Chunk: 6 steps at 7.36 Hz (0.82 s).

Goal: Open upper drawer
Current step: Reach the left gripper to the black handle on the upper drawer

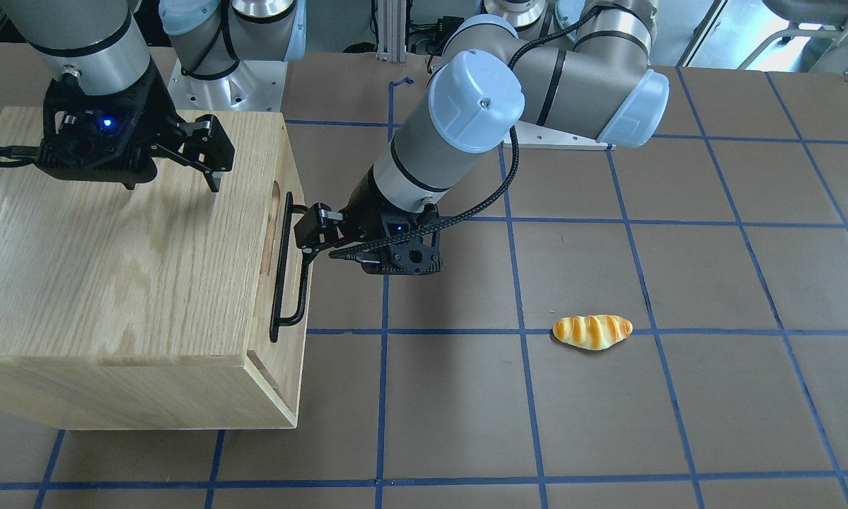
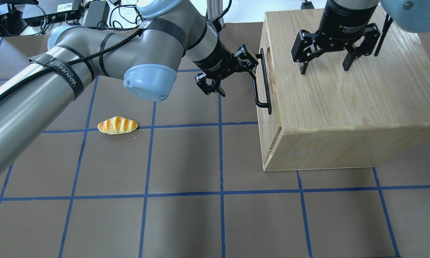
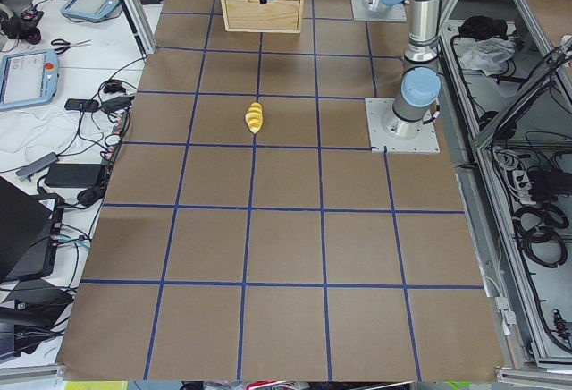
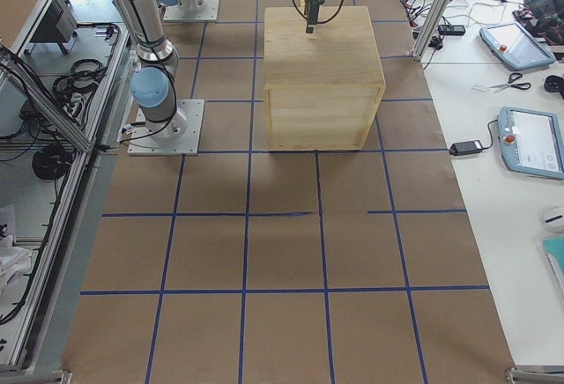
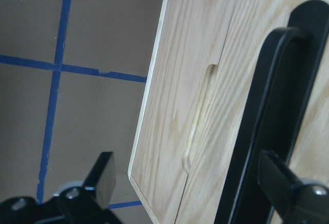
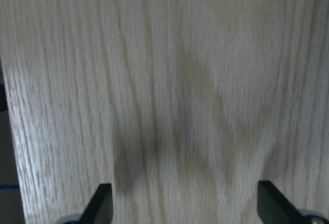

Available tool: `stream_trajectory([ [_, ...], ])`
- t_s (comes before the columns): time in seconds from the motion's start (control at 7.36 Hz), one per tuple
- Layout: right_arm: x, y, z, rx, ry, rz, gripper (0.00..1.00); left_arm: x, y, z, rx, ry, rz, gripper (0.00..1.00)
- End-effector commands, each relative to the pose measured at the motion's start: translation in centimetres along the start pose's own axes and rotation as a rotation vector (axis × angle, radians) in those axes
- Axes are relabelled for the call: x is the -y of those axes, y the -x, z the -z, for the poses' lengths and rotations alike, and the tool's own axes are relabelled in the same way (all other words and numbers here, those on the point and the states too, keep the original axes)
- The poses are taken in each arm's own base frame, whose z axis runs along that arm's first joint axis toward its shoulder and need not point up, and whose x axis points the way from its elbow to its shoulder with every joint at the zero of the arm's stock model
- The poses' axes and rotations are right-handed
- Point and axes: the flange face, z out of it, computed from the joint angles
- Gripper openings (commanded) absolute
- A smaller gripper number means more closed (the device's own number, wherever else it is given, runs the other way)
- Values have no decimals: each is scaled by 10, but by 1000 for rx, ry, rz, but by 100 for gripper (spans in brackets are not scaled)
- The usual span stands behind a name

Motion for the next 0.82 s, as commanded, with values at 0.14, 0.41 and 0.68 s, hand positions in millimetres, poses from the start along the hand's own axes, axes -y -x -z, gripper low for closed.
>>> stream_trajectory([
  [0.14, 0, 0, 0, 0, 0, 0, 100, -2, -6, -4, -43, 19, -8, 100],
  [0.41, 0, 0, 0, 0, 0, 1, 100, -2, -4, -6, -36, 16, -30, 100],
  [0.68, 0, 0, 0, 0, 0, 1, 100, -2, -2, -8, -29, 18, -30, 100],
])
